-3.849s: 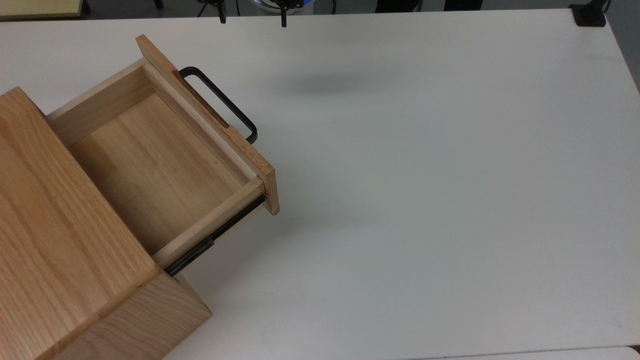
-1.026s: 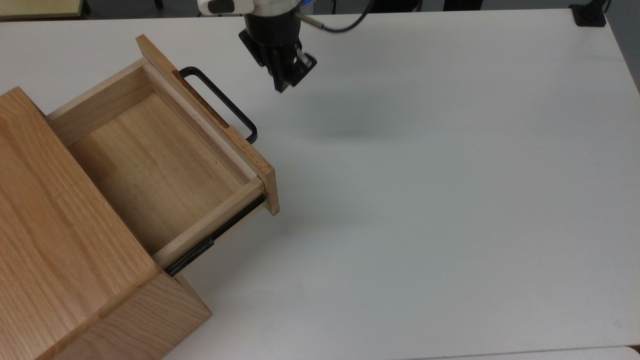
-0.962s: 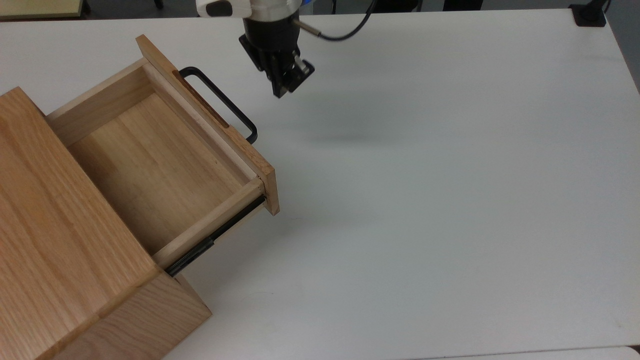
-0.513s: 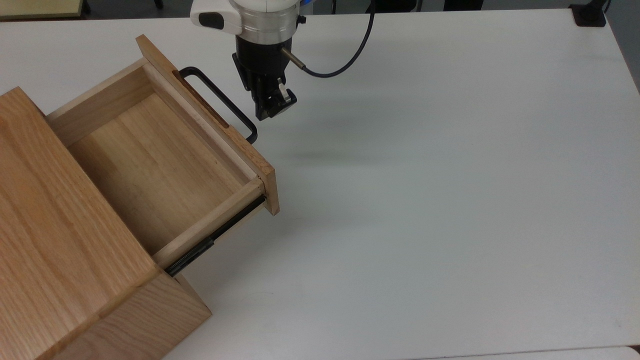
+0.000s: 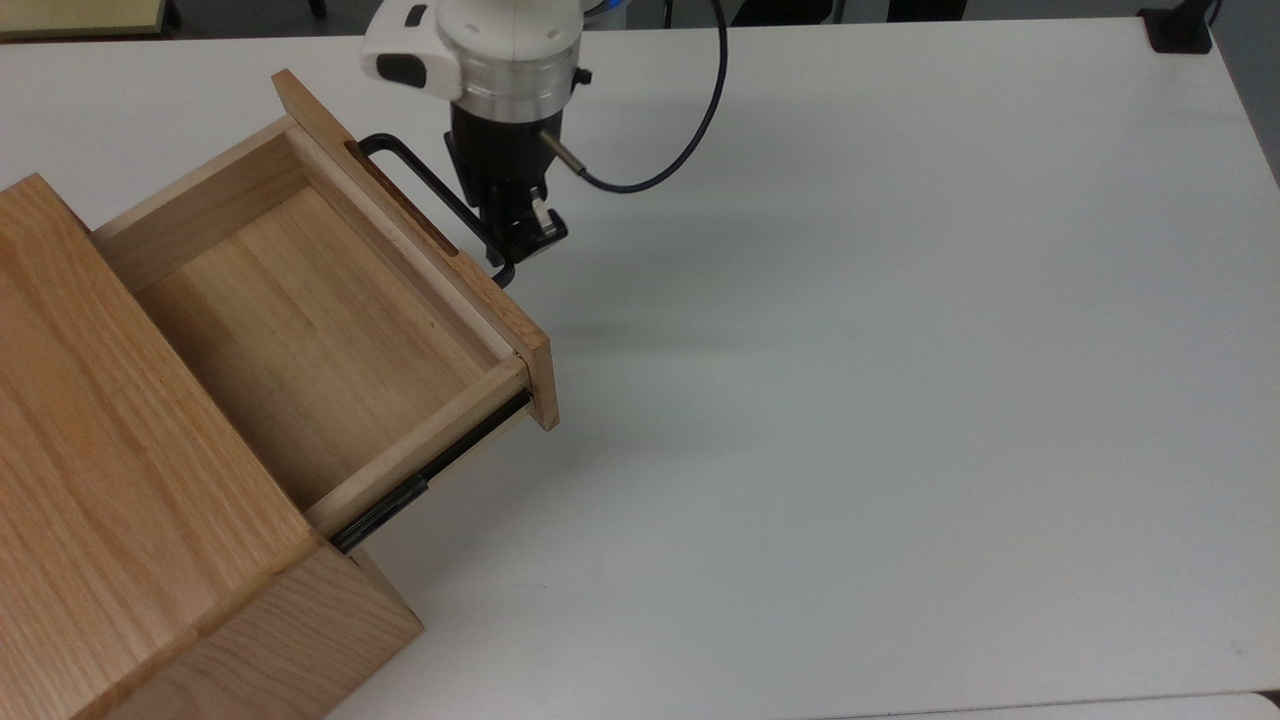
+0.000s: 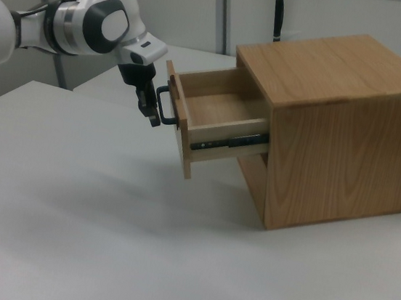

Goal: Close the drawer by sliding it
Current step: 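Push the drawer front with the gripper into the wooden cabinet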

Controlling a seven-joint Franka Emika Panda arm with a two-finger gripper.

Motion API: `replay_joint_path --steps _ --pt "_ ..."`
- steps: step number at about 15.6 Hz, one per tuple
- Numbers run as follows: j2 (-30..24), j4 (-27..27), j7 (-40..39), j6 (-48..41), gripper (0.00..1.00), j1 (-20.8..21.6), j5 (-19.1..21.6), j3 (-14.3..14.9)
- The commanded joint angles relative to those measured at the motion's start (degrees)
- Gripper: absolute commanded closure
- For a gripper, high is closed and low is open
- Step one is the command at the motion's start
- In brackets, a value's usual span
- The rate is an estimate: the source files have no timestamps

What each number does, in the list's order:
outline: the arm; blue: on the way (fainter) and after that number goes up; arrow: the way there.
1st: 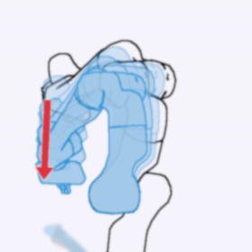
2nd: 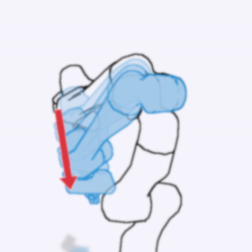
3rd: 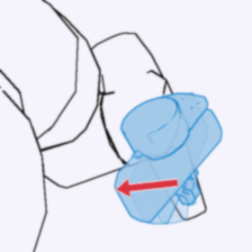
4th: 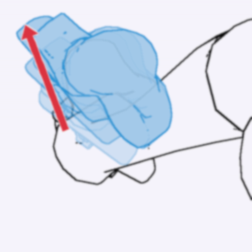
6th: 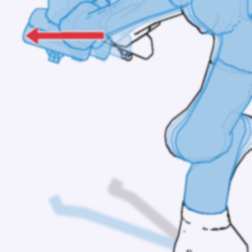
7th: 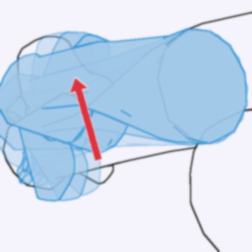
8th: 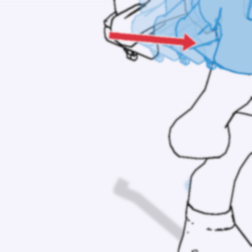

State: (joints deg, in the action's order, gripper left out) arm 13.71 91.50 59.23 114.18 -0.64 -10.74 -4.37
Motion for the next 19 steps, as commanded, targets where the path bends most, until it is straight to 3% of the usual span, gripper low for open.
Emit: replay_joint_path --steps 1,6,11,19 --pt "1.4 -1.8 -2.0 0.7 1.00 -0.4 -2.2 0.7" --pt "1.8 -2.2 -6.6 1.0 1.00 -3.3 -2.3 0.7" --pt "5.4 -5.6 -8.3 3.4 1.00 -6.0 -5.4 0.7" --pt "6.6 -5.7 -11.6 18.0 1.00 -10.2 -8.6 0.8"
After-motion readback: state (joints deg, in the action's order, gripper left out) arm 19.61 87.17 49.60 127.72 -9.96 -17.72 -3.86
